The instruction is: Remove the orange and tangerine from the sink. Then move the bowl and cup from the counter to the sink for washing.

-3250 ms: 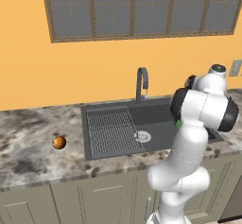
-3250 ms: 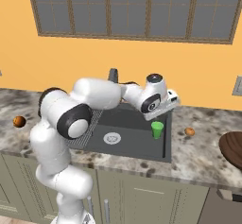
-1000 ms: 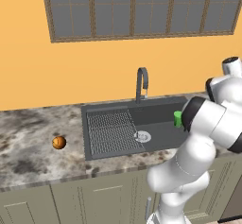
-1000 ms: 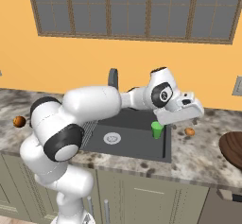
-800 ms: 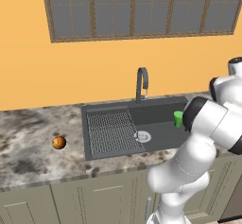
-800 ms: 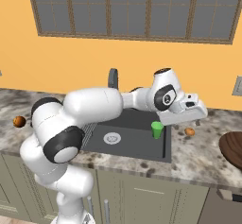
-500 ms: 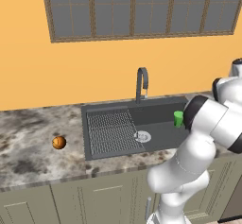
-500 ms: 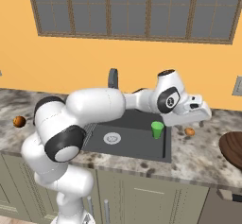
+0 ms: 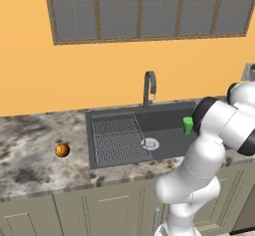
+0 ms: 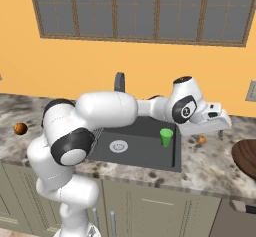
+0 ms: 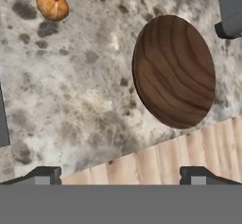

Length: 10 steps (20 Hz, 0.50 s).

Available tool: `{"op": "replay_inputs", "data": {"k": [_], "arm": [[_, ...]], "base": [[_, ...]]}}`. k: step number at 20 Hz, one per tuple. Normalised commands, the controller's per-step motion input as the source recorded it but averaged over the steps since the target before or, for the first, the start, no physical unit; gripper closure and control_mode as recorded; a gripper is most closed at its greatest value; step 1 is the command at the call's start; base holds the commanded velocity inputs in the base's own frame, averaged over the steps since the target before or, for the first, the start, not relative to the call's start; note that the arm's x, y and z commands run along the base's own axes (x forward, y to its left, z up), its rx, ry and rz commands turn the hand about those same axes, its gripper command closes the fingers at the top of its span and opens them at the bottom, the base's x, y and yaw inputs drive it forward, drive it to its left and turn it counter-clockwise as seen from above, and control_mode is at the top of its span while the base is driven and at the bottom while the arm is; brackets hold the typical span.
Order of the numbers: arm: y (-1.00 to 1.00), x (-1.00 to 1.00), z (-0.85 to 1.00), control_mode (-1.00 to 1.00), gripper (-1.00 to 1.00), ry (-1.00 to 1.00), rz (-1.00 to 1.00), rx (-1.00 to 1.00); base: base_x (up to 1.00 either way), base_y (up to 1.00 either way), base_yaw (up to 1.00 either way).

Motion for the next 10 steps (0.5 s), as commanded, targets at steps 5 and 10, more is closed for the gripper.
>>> {"op": "replay_inputs", "data": {"k": [5, 10], "arm": [[-0.27, -0.06, -0.06, -1.00, -1.00, 0.00, 0.06, 0.00], [-0.16, -0.04, -0.09, -1.00, -1.00, 0.00, 0.12, 0.03]], "base": [[0.00, 0.00, 0.00], [0.00, 0.00, 0.00]]}}
